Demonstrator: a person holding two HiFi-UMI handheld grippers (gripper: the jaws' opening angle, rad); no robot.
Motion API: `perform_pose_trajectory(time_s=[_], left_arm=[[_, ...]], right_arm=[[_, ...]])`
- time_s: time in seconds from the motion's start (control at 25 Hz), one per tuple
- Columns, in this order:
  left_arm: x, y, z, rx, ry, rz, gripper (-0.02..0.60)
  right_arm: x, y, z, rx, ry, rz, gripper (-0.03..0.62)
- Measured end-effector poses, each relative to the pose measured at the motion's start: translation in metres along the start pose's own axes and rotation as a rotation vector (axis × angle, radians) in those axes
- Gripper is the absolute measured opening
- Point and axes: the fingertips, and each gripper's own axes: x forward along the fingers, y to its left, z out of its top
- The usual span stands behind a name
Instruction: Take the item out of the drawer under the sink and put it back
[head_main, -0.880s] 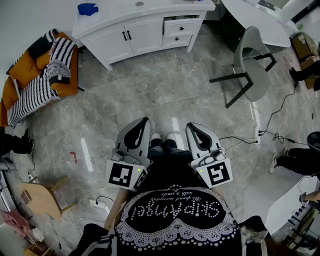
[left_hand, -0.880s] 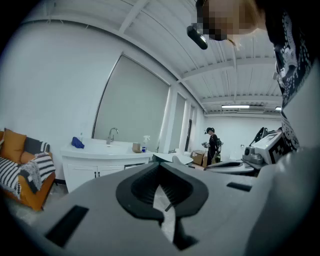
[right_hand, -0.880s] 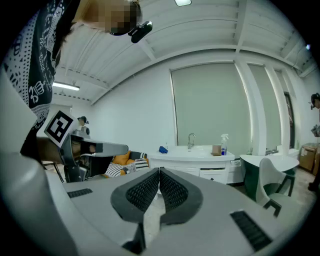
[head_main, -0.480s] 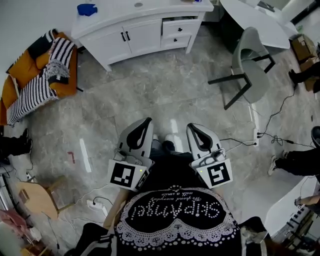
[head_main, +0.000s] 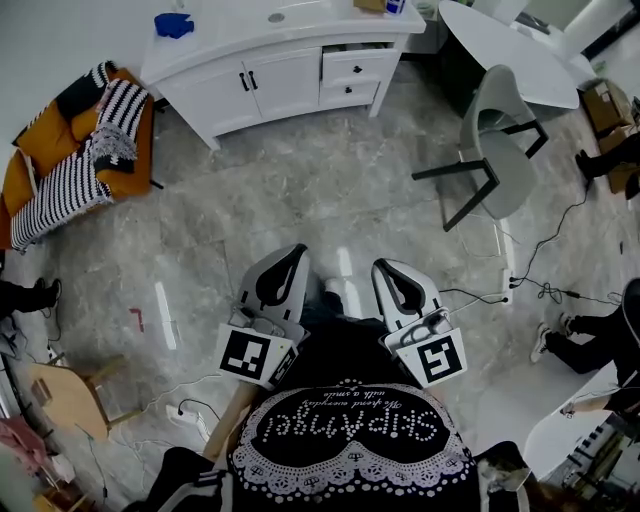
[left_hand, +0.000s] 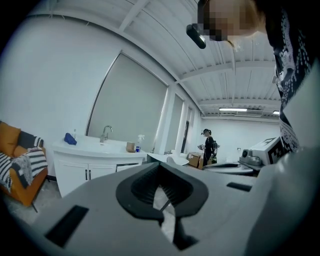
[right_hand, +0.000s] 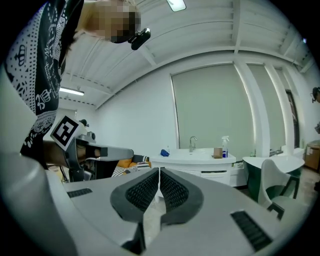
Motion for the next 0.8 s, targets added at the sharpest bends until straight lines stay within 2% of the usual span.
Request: perform_pose_trajectory(time_s=[0.24,0.44,0.64,0.8], left_arm=[[0.018,0.006,-0.003,-0.006,0.03,-0.029,0.005],[0.045,0.036,0.004,-0.005,0.035,-0.037,0.005],[0.082,0.071,0.033,0.001,0.005,-0.06,0.005],[0.107,0.096,0.059,0.014,-0.023,-0.079,0.005]], right_arm=[[0.015,-0.007,-0.004,-0.018,0.017,0.019,0.021],[0.046,-0.017,-0.006,0.003,0.045,0.027,0.021],[0.094,-0.047,0.015,0.07,0.012,-0.018,0.021],[0.129,-0.066,0.037,0.059,-0.019,-0.048,0.021]])
